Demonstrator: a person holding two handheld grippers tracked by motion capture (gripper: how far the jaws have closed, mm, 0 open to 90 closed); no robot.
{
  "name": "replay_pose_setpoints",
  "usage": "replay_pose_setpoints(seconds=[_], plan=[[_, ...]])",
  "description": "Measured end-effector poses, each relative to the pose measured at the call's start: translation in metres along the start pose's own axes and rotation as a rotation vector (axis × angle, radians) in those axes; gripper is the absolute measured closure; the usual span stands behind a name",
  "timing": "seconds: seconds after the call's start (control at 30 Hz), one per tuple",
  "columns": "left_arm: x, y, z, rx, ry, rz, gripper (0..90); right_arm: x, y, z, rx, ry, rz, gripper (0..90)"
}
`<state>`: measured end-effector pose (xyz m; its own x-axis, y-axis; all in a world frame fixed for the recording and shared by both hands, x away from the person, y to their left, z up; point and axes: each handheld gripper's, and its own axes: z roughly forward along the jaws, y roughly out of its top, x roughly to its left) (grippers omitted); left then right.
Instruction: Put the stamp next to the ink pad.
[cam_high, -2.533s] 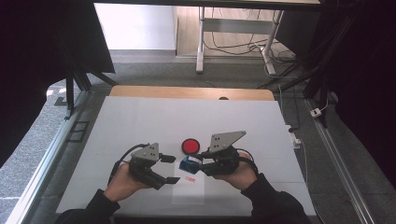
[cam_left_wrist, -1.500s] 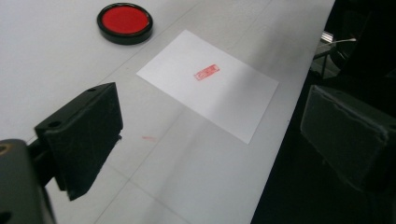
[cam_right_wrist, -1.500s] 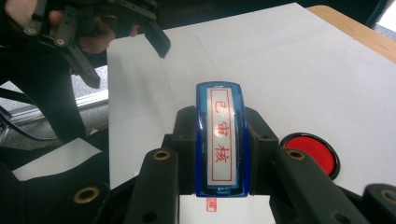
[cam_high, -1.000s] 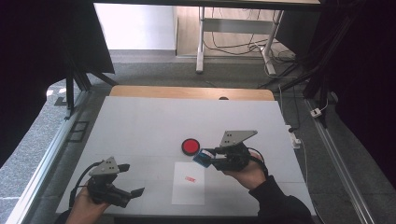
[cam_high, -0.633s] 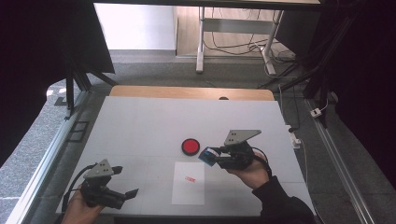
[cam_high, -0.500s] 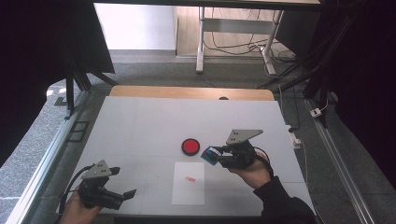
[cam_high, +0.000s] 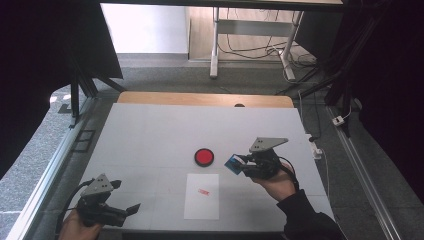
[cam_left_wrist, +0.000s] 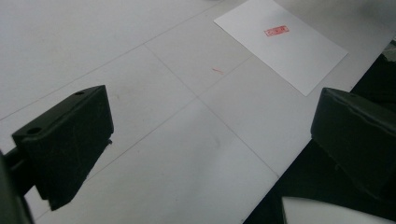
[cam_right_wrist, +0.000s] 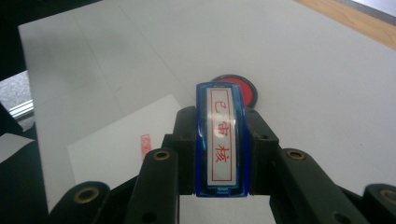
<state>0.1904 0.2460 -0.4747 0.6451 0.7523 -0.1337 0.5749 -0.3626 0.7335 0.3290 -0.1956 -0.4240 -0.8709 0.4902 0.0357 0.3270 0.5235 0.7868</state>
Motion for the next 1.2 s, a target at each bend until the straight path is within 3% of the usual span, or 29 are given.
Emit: replay_pose_setpoints(seconds=[0.57, 0.77, 1.2], plan=[[0.001, 0.000, 0.000, 0.001, -0.015, -0.004, 1.1, -0.026, -0.019, 0.000, 0.048, -0.122, 0.063, 70.2], [0.000, 0.000, 0.001, 0.008, -0.014, 0.007, 1.9, -0.035, -0.026, 0.001, 0.089, -0.192, 0.055, 70.1], [0.001, 0.000, 0.001, 0.010, -0.014, 0.000, 1.5, -0.048, -0.038, 0.014, 0.152, -0.225, 0.079, 70.1]])
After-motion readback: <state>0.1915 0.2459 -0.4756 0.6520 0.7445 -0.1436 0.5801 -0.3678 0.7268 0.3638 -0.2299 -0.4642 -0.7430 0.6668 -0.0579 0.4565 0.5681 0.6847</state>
